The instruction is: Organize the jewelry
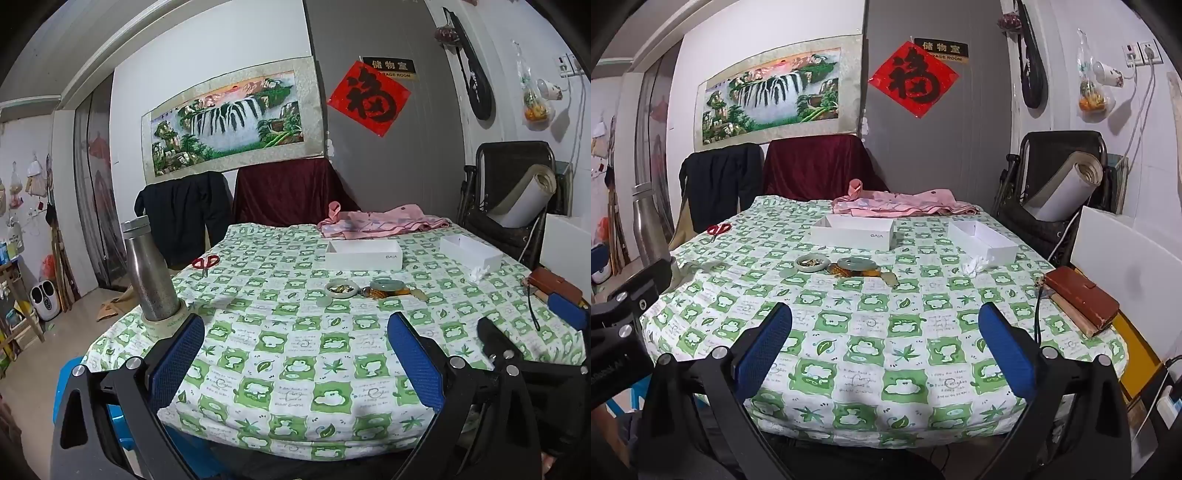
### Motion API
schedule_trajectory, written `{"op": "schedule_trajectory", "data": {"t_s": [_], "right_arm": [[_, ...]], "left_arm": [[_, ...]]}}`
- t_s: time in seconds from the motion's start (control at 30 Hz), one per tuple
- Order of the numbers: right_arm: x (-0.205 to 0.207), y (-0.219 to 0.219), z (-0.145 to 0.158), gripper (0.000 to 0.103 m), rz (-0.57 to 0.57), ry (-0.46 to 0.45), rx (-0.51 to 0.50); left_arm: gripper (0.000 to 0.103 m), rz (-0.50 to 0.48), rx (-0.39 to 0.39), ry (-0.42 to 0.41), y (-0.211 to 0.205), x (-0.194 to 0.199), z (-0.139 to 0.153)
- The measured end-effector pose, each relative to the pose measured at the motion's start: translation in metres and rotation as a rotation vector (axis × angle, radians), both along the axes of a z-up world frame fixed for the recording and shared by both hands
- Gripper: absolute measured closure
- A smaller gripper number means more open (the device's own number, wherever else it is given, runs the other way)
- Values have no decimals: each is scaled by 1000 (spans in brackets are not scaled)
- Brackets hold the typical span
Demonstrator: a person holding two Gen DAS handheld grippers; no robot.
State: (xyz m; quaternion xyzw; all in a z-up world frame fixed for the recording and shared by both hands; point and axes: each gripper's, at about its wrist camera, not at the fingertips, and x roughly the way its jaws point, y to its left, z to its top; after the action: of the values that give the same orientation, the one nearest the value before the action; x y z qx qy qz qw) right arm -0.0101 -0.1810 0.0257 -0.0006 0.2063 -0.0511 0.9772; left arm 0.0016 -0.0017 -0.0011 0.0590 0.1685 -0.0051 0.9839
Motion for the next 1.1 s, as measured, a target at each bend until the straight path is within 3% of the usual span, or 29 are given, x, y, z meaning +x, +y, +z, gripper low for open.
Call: {"op": "schedule_trajectory", "data": {"t_s": [0.43, 1.1], "right_arm": [[2, -10, -4, 7, -2, 11, 43], [4, -7, -6, 7, -7, 23, 42]], "left_arm": [[6, -16, 1, 22, 1, 4, -13], [6, -15, 8, 36, -1, 7, -9]]}}
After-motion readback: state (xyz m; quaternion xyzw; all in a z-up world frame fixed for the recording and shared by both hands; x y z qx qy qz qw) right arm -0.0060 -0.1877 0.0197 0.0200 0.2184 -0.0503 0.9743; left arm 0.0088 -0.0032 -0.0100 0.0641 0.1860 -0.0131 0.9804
